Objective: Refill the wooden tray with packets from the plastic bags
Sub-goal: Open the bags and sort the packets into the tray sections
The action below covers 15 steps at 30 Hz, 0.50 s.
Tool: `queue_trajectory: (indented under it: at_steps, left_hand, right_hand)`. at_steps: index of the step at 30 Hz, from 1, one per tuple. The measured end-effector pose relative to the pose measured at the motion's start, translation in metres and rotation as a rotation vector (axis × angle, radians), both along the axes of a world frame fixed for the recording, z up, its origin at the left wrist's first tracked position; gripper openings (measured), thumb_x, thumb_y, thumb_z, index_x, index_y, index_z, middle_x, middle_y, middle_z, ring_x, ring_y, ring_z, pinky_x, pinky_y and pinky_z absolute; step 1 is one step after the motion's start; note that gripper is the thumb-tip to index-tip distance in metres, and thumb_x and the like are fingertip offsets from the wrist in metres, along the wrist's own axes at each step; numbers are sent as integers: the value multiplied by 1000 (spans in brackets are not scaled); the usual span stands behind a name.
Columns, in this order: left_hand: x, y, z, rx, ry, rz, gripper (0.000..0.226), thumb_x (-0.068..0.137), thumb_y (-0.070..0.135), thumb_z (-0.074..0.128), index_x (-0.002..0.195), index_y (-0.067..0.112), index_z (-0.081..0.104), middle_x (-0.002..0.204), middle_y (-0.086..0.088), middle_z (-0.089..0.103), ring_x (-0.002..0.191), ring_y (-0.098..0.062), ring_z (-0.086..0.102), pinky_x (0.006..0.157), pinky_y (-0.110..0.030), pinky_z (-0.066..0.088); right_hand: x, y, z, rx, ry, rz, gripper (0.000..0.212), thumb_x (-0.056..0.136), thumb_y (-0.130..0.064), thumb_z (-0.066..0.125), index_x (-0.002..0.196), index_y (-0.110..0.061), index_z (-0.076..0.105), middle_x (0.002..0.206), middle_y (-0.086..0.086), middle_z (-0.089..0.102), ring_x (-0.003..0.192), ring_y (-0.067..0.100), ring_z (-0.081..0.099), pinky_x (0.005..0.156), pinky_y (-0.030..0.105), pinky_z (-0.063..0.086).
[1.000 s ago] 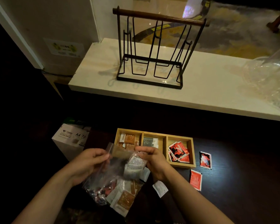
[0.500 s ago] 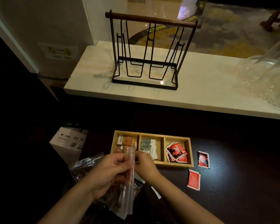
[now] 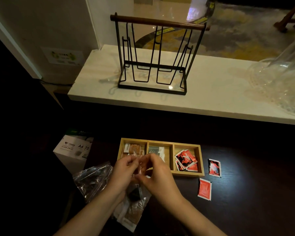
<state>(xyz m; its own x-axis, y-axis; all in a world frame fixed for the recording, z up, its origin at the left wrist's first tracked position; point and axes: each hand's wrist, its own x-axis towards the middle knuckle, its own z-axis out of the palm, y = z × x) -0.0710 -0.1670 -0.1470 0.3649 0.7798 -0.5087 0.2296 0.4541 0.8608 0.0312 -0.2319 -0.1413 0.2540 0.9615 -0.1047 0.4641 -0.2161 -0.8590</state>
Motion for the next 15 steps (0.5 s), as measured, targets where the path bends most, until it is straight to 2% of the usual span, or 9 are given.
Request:
queue_trajectory:
  at_steps: [5, 8, 11, 13, 15]
  left_hand:
    - [6, 1, -5, -62, -5, 25, 21, 90, 26, 56, 94, 8, 66, 88, -13, 65, 77, -22, 66, 49, -25, 53]
    - [8, 2, -9, -108, -11, 49, 22, 88, 29, 59, 95, 9, 68, 94, -13, 69, 86, -24, 68, 53, -29, 55]
    - [11, 2, -8, -113, -9, 66, 23, 86, 29, 61, 89, 8, 69, 82, -8, 70, 78, -19, 68, 52, -28, 54]
    - [12, 1, -8, -101, 1, 68, 21, 85, 29, 62, 87, 8, 68, 78, -6, 69, 77, -20, 68, 53, -29, 55]
    - [12, 2, -9, -99, -2, 68, 23, 84, 30, 64, 88, 8, 68, 84, -14, 70, 80, -25, 68, 58, -34, 58]
  right_hand:
    - [1, 3, -6, -14, 36, -92, 19, 87, -8, 61, 101, -17, 52, 88, -5, 60, 83, 10, 62, 74, 29, 56]
    - [3, 5, -7, -25, 54, -120, 20, 87, -12, 63, 103, -17, 51, 87, -8, 61, 80, 7, 62, 73, 20, 55]
    - [1, 5, -9, -27, 10, -101, 27, 87, -16, 63, 112, -18, 51, 90, -13, 57, 80, 1, 58, 72, 12, 52]
    - [1, 6, -9, -6, -68, -100, 21, 90, -17, 61, 110, -17, 57, 87, -12, 57, 75, 0, 57, 69, 9, 49]
    - [5, 7, -7, 8, -108, -102, 14, 91, -17, 59, 104, -17, 63, 80, -10, 59, 70, 1, 57, 65, 9, 48]
